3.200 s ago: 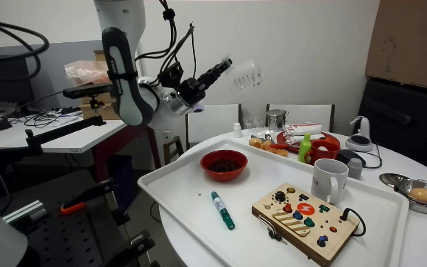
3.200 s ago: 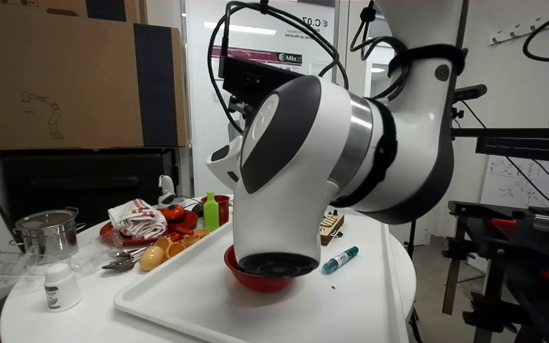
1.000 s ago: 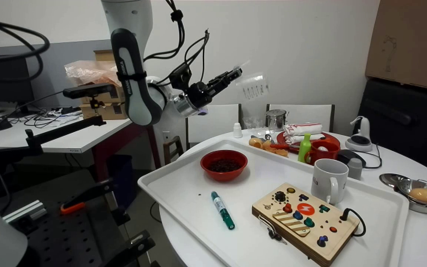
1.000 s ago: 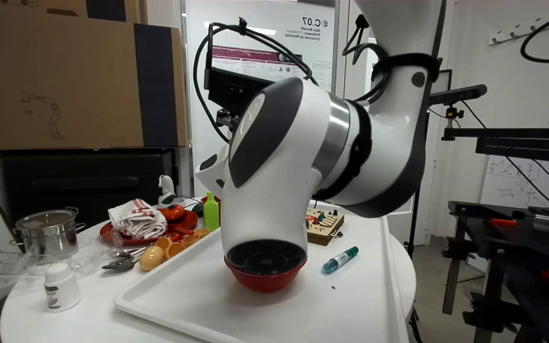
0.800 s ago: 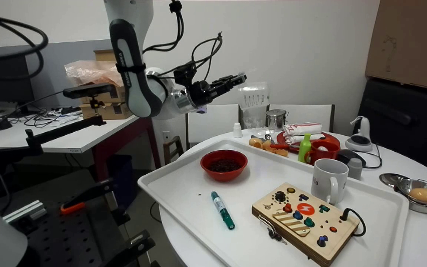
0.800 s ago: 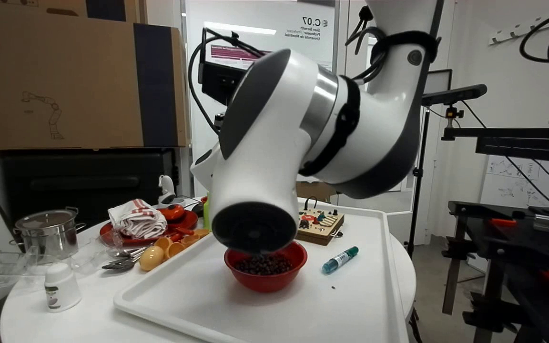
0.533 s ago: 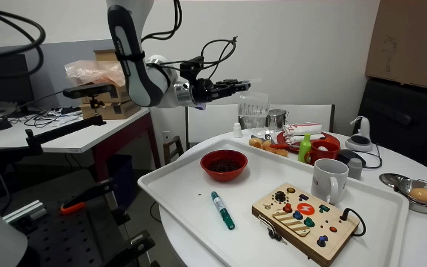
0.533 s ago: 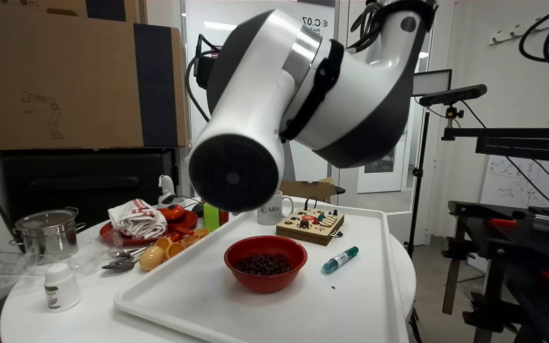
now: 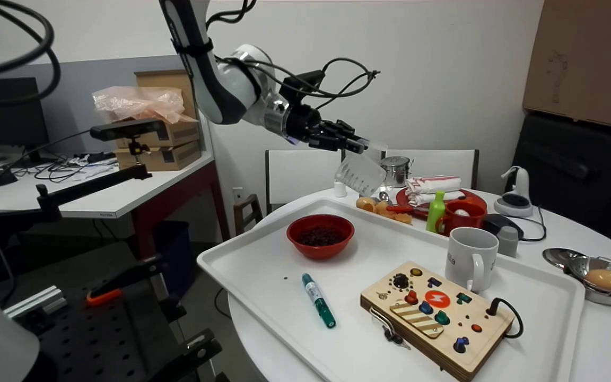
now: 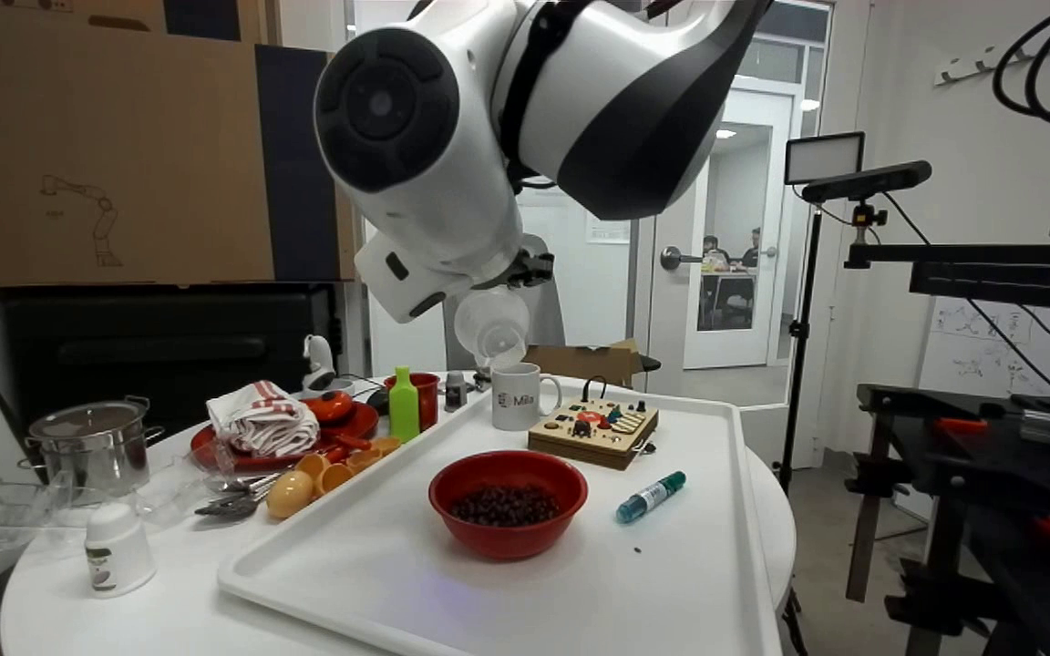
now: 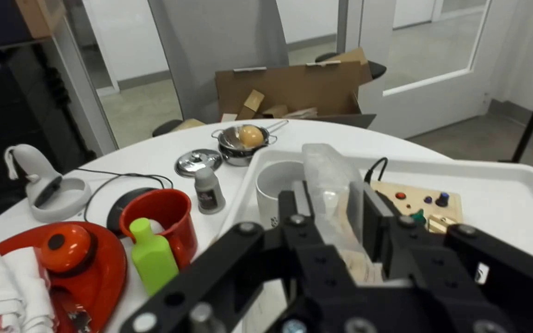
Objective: Pour the contents inside the clear jar into the red bowl
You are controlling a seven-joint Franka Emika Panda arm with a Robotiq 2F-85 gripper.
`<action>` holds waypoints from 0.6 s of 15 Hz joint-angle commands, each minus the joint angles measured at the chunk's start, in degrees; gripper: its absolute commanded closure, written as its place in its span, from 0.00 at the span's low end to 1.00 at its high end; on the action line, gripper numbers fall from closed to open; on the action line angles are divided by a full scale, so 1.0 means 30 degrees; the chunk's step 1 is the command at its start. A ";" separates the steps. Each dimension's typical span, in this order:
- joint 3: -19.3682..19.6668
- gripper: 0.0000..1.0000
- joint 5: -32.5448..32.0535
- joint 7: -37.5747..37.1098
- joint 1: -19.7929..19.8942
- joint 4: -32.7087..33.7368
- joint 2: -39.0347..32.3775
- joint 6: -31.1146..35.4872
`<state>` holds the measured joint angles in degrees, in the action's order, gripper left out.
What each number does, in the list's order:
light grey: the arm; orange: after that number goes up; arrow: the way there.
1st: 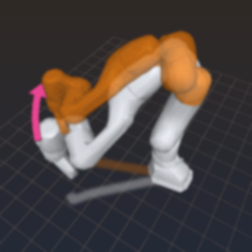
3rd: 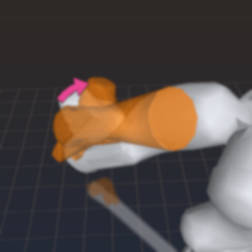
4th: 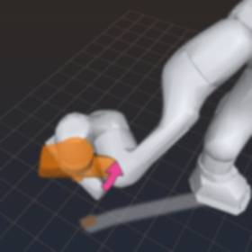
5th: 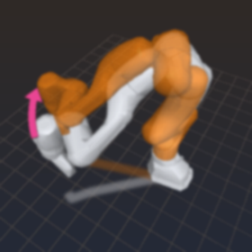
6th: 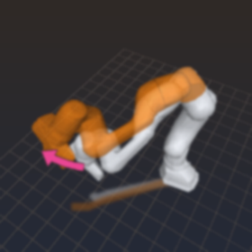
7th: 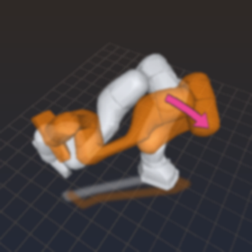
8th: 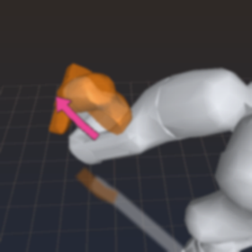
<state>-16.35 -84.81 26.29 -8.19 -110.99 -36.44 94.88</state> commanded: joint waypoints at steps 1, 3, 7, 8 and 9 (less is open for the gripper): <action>0.0183 0.84 0.2875 0.1198 0.1175 -0.0342 0.1250 0.2655; 0.0361 0.84 0.4617 0.1637 0.1821 -0.0372 0.1607 0.3996; 0.0843 0.84 0.8065 0.2067 0.2972 -0.0476 0.2054 0.6628; 0.0987 0.85 0.8938 0.2028 0.3217 -0.0499 0.2080 0.7241; 0.1123 0.84 0.9848 0.2043 0.3434 -0.0500 0.2121 0.7817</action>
<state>-14.02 -62.13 31.12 0.42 -111.06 -32.03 113.31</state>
